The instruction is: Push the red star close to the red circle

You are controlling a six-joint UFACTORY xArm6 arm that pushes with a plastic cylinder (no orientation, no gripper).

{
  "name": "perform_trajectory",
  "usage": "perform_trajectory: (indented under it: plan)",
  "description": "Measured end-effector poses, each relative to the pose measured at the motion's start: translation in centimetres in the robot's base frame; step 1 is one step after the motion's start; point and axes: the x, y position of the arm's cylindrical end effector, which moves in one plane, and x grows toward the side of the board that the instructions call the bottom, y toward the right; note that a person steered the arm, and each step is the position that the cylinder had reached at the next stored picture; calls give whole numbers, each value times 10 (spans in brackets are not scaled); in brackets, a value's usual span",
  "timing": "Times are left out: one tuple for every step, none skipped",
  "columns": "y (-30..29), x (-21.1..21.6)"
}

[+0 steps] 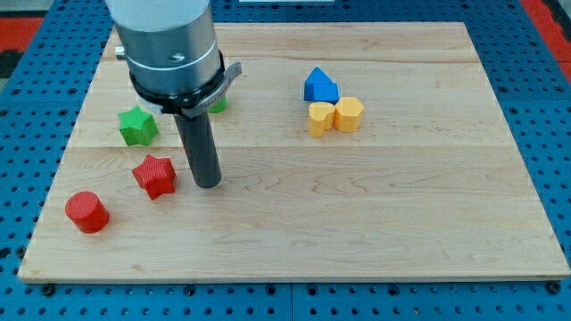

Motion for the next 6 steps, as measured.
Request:
perform_trajectory:
  plan:
    - [-20,0]
    - [-78,0]
    - [-106,0]
    - [-98,0]
    - [-84,-8]
    - [-49,-27]
